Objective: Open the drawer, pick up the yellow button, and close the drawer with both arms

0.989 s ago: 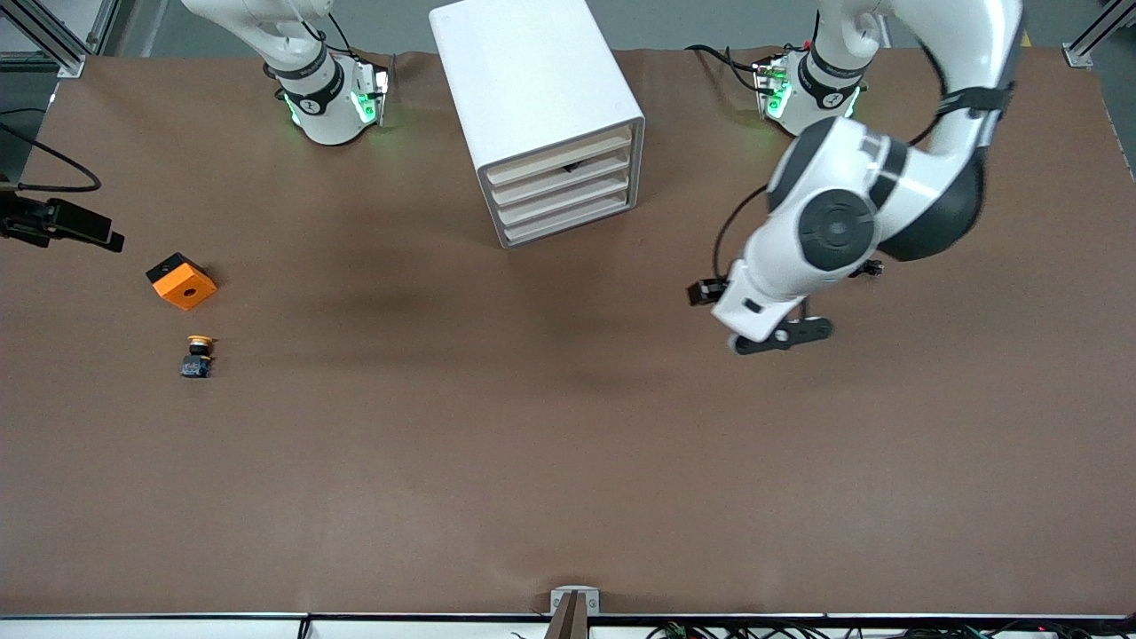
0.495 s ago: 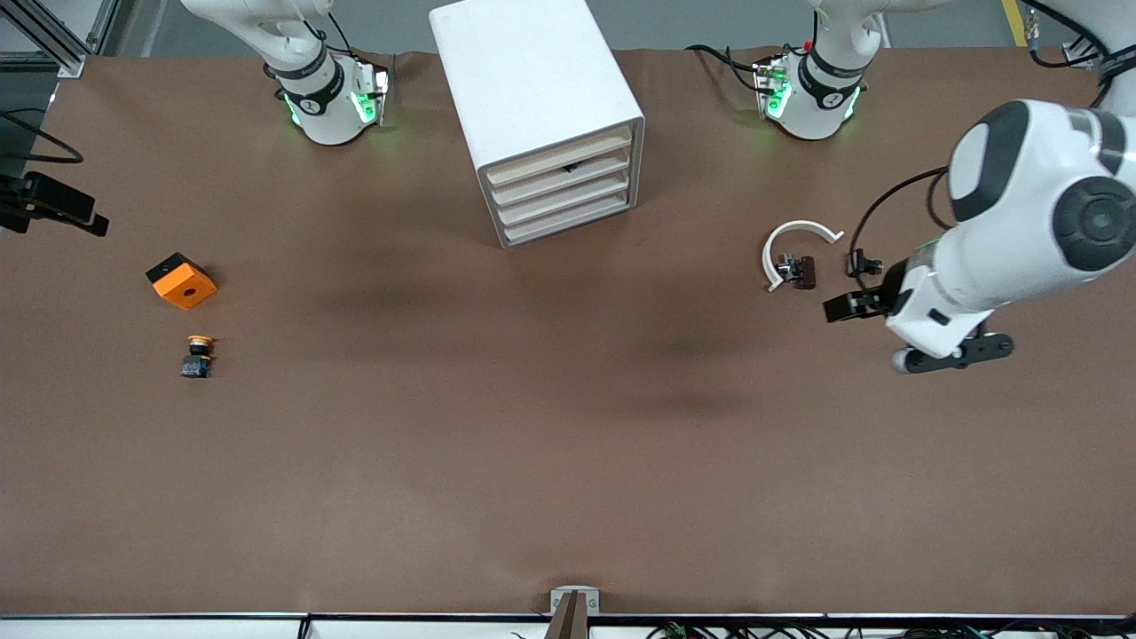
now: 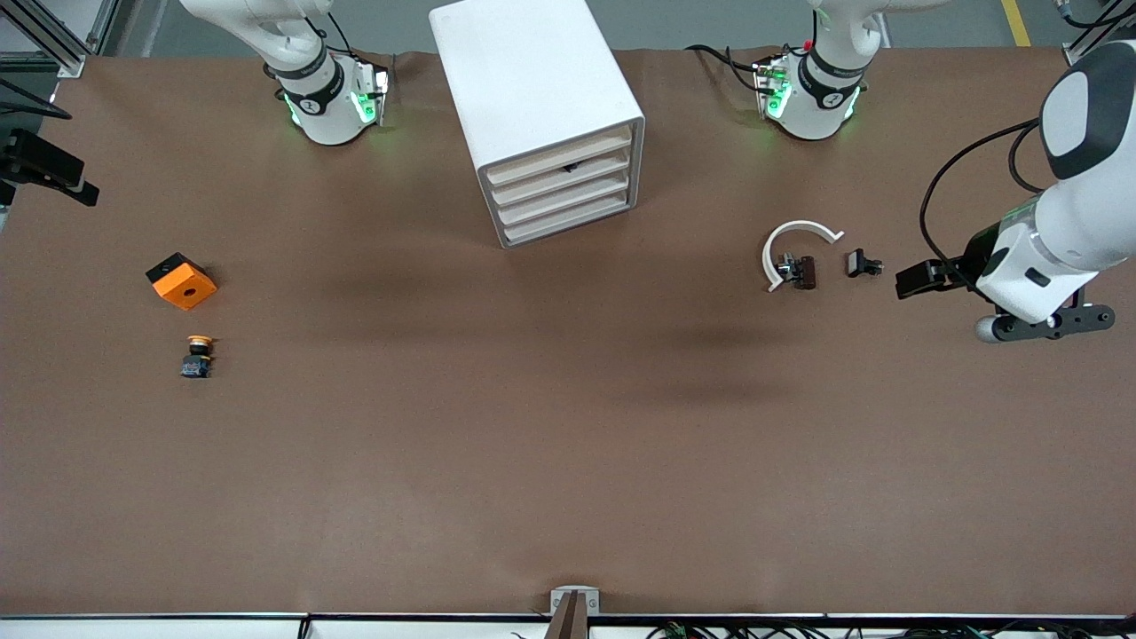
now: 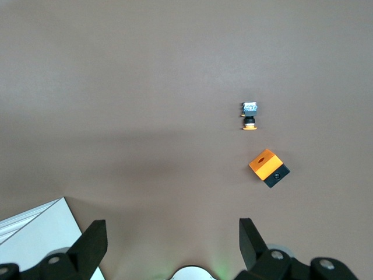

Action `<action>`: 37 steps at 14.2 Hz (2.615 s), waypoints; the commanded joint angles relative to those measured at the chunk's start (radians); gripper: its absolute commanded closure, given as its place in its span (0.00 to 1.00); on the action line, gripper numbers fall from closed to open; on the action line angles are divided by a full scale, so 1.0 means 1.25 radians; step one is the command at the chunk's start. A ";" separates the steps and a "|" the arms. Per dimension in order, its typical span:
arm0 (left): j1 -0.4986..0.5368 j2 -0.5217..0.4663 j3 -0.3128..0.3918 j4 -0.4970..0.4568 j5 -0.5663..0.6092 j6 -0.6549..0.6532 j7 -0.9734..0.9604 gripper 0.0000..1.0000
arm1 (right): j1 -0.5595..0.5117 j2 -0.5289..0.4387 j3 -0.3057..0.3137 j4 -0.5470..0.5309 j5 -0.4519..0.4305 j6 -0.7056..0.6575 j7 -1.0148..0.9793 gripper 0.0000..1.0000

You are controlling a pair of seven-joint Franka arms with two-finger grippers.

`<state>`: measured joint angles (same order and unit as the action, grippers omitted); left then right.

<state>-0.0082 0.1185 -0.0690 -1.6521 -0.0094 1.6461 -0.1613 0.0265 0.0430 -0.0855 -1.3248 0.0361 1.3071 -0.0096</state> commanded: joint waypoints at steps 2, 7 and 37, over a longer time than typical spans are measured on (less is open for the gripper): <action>-0.011 -0.104 0.042 -0.103 0.003 0.017 0.048 0.00 | 0.003 -0.016 0.001 -0.003 -0.009 -0.025 0.009 0.00; 0.016 -0.198 0.040 -0.209 0.003 0.110 0.049 0.00 | 0.006 -0.028 0.002 -0.011 -0.003 -0.095 0.008 0.00; 0.013 -0.116 0.036 0.059 0.001 -0.063 0.078 0.00 | -0.029 -0.207 -0.019 -0.232 -0.012 0.049 -0.117 0.00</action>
<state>0.0030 -0.0413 -0.0234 -1.6034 -0.0118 1.5901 -0.0822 0.0005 -0.1914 -0.1091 -1.5957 0.0315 1.3596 -0.1365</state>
